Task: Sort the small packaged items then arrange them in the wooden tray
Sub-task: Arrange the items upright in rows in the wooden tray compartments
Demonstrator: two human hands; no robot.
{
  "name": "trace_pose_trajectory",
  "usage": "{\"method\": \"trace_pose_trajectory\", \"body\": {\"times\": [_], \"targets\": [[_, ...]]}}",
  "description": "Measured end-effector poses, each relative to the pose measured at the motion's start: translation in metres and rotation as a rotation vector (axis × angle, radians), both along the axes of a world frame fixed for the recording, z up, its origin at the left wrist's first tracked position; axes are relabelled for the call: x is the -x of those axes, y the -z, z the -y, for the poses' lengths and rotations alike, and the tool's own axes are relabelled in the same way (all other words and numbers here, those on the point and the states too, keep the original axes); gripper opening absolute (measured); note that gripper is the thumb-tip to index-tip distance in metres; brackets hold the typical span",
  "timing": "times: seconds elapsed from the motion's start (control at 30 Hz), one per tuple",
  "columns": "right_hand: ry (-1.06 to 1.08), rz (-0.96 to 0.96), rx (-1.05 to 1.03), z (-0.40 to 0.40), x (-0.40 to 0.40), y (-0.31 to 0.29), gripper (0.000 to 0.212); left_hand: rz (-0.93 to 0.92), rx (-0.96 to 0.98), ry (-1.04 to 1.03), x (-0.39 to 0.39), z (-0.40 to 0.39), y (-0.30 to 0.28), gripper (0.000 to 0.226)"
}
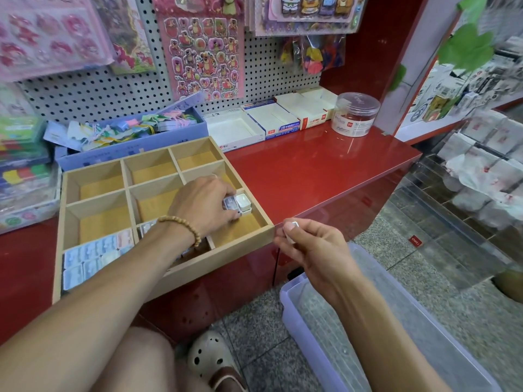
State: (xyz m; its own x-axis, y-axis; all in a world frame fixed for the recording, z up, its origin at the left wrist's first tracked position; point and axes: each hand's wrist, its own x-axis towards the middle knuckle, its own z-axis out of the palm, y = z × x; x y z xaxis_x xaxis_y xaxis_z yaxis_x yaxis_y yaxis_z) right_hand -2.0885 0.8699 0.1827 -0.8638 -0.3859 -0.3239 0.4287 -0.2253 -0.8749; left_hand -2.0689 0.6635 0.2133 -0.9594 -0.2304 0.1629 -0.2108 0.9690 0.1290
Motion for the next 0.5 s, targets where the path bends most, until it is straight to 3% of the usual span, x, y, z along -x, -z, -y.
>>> {"method": "trace_pose_trajectory", "body": {"times": [0.1, 0.27, 0.5], "targets": [[-0.02, -0.092, -0.137, -0.0028, -0.0006, 0.0035, 0.007, 0.008, 0.019, 0.022, 0.0007, -0.0029, 0.002, 0.044], [0.029, -0.073, -0.132, -0.0044, -0.0004, 0.0083, 0.005, -0.004, -0.01, 0.012, 0.0013, -0.002, 0.0017, 0.054], [0.033, -0.025, -0.113, -0.0076, 0.0009, 0.0052, 0.011, -0.005, -0.003, 0.008, -0.0005, 0.0045, 0.0053, 0.027]]}}
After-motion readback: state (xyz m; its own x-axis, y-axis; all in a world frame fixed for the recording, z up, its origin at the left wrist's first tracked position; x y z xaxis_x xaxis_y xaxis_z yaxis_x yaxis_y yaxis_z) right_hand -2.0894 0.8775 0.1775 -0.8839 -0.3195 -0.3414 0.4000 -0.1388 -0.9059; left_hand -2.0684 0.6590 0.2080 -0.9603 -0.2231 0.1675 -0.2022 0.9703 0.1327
